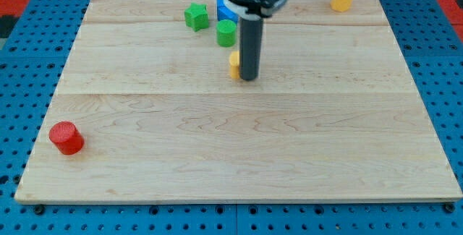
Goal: Push the red circle below the green star
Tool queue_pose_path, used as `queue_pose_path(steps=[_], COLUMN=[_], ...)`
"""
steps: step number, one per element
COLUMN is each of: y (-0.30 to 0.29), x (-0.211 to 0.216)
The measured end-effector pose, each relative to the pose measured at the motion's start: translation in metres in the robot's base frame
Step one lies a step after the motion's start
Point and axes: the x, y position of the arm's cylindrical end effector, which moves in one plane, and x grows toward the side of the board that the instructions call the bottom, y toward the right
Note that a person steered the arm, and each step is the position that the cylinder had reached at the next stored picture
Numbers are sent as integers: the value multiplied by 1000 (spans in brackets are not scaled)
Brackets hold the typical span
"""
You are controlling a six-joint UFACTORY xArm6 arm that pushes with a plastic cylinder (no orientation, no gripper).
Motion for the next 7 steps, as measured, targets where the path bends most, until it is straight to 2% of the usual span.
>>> queue_pose_path(steps=[1, 2, 3, 4, 5, 6, 7], y=[-26, 5, 38, -32, -163, -276, -285], x=[-43, -12, 121, 197, 205, 181, 126])
